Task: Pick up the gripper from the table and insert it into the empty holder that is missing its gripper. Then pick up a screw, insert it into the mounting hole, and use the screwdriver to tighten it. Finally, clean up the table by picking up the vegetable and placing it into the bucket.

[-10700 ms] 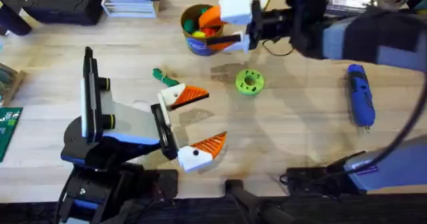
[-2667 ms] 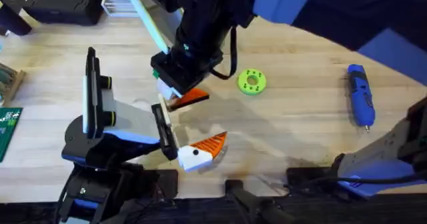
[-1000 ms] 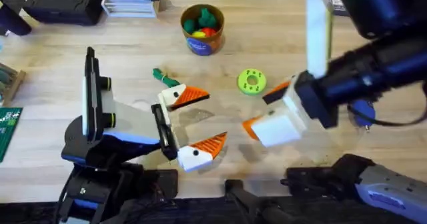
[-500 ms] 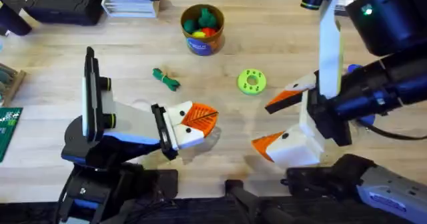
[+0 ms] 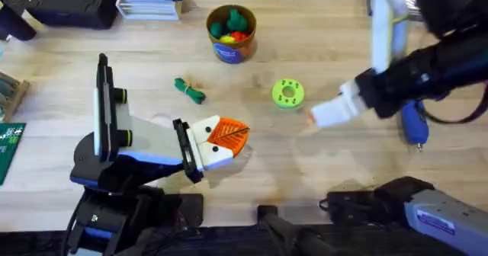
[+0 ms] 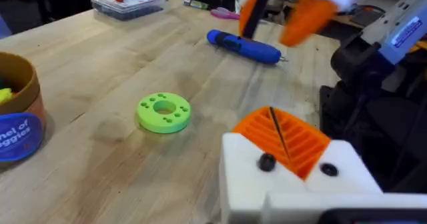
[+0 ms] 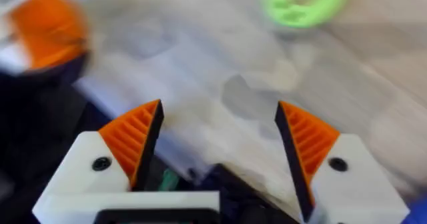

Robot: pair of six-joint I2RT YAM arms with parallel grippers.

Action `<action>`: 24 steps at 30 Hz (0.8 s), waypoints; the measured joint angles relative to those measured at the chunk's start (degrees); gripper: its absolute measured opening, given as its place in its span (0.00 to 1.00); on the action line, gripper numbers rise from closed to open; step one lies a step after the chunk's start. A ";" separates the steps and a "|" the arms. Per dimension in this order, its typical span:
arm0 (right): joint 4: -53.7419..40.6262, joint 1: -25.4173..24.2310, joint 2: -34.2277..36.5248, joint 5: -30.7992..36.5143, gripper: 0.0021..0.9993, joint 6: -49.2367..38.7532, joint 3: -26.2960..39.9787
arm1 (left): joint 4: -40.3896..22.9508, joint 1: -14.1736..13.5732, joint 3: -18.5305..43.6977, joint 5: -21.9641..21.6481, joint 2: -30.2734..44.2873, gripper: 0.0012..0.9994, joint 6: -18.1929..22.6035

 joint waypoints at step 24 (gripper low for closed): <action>15.16 -48.20 20.46 26.31 0.99 -12.67 0.00 | -0.04 0.00 0.00 0.00 0.00 0.00 0.00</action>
